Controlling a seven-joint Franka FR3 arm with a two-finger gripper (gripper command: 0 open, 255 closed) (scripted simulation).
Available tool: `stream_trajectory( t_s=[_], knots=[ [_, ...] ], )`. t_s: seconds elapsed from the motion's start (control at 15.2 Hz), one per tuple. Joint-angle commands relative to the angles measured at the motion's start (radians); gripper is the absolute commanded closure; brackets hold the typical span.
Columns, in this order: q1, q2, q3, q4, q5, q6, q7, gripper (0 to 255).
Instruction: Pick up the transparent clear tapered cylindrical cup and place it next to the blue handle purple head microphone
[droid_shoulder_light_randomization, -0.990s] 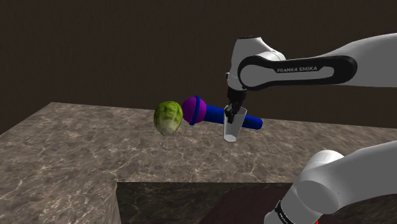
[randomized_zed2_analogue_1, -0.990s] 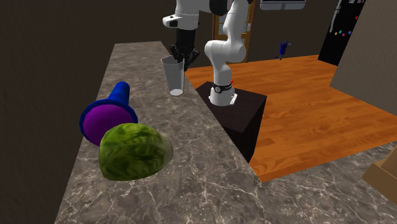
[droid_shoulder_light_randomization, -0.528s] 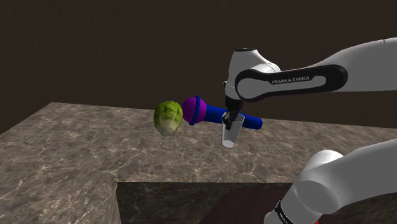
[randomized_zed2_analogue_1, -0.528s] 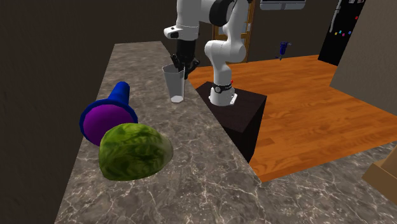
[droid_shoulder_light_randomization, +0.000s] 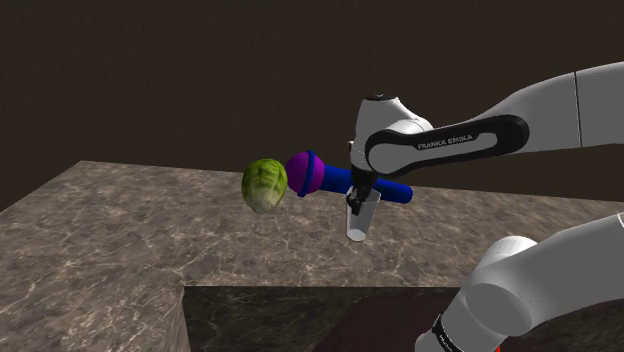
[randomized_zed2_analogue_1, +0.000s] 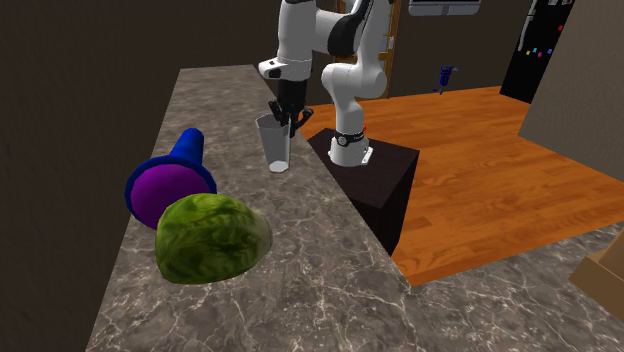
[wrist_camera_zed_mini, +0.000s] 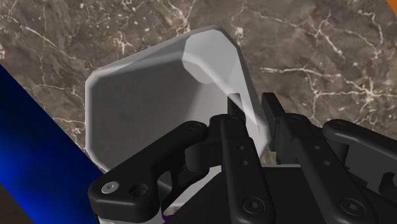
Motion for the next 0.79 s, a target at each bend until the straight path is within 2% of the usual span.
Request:
stream_trajectory(
  t_s=[0.0,0.13,0.66,0.73],
  knots=[
    [0.000,0.010,0.002,-0.021,-0.002,0.032,0.006,255],
    [-0.002,0.027,0.003,-0.042,-0.006,0.069,0.012,255],
    [-0.002,0.027,0.003,-0.042,-0.006,0.069,0.012,255],
    [-0.002,0.027,0.003,-0.042,-0.006,0.069,0.012,0]
  ],
)
